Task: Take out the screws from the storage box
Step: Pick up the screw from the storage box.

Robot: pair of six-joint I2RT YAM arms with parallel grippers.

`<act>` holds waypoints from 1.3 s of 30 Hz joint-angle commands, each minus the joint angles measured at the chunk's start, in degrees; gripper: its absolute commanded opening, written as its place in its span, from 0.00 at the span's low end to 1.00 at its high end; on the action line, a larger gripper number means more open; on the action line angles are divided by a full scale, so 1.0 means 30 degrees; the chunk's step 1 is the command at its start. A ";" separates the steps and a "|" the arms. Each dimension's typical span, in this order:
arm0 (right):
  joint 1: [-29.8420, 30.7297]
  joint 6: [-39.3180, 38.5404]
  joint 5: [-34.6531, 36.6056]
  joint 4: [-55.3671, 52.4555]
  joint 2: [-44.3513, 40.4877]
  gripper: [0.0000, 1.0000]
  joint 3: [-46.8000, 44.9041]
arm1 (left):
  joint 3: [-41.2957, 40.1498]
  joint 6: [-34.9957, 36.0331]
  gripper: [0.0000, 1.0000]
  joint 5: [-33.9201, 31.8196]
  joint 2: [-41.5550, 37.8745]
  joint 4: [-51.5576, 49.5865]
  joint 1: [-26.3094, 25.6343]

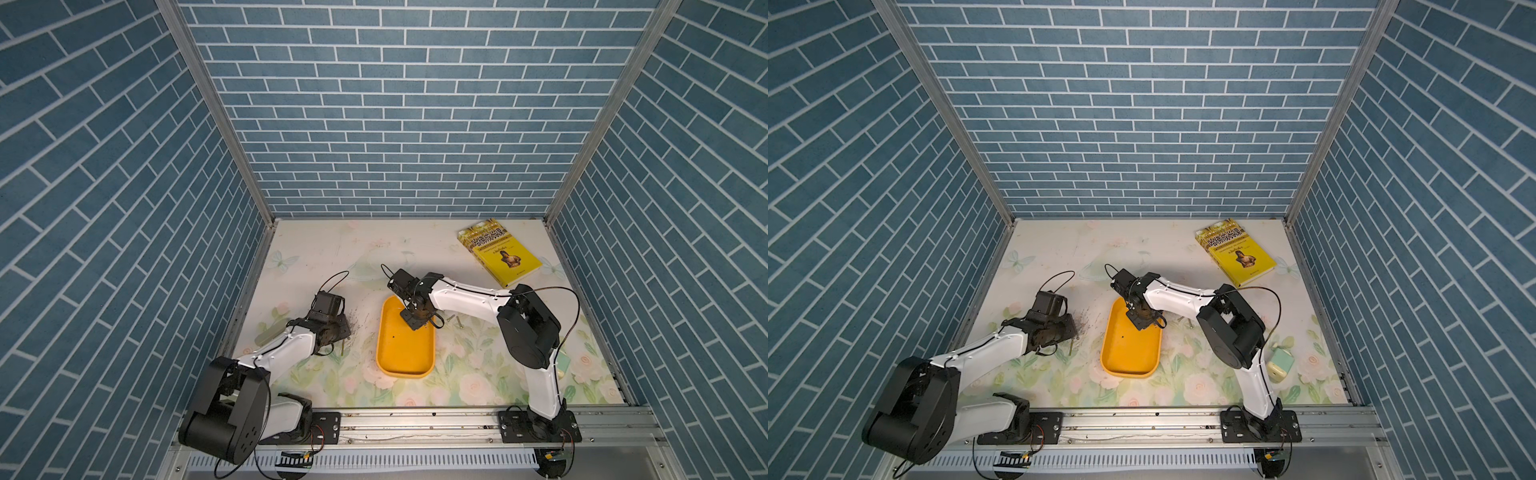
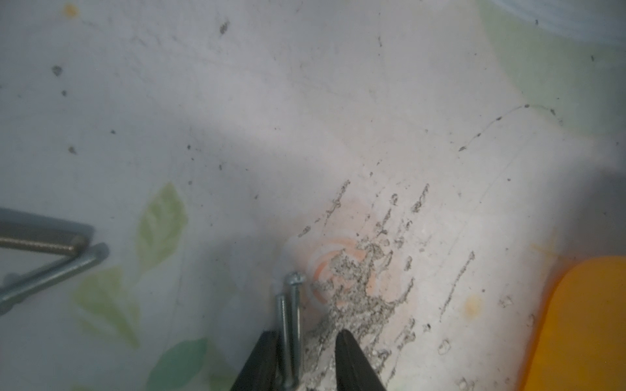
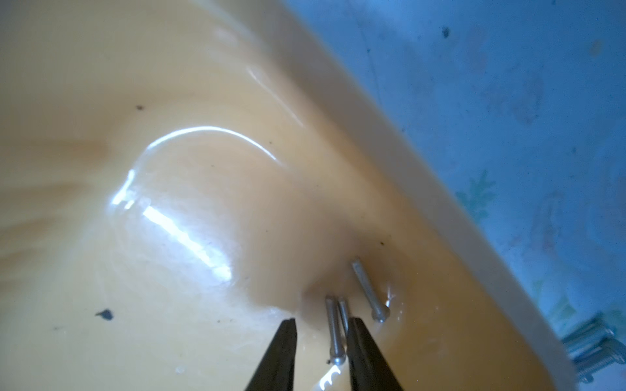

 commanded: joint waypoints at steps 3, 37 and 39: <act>-0.0275 0.0531 -0.0580 -0.0262 0.0420 0.31 -0.0832 | -0.0250 0.0132 0.34 0.0152 0.0305 -0.0347 0.0084; -0.0744 -0.1867 -0.2458 0.3449 0.0596 0.00 0.2262 | -0.0196 0.0219 0.33 0.0163 0.0611 -0.0257 0.0084; -0.0773 -0.1916 -0.2537 0.4057 0.0195 0.00 0.2143 | -0.0225 0.0305 0.34 0.0294 0.0503 -0.0147 0.0091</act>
